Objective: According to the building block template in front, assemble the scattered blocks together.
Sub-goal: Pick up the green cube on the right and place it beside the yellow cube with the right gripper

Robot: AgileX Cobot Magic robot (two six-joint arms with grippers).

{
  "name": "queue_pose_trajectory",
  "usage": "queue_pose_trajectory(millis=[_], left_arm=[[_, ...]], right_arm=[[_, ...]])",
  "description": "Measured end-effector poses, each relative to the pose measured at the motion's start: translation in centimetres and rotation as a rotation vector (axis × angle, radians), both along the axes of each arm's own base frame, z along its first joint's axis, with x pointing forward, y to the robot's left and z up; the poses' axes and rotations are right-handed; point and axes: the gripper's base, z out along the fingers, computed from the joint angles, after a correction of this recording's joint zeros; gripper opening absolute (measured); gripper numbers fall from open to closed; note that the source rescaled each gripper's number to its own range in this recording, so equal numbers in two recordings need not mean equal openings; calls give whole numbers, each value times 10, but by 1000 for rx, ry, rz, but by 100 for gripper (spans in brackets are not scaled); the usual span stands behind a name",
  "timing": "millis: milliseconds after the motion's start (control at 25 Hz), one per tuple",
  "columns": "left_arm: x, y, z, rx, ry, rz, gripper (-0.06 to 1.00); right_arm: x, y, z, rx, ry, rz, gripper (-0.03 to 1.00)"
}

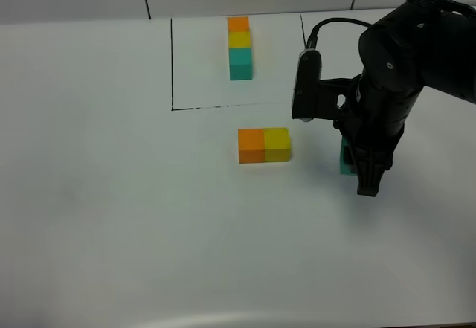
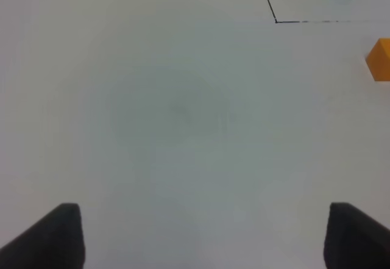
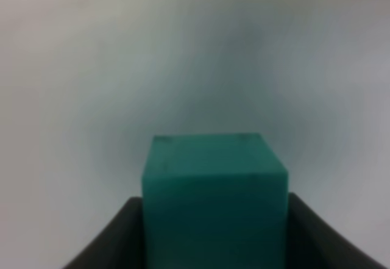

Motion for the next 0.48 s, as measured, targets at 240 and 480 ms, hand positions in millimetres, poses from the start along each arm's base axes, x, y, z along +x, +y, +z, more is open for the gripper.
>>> queue_pose_trajectory(millis=[240, 480], left_arm=[[0, 0, 0, 0, 0, 0, 67], [0, 0, 0, 0, 0, 0, 67]], right_arm=[[22, 11, -19, -71, 16, 118, 1], [52, 25, -34, -87, 12, 208, 1]])
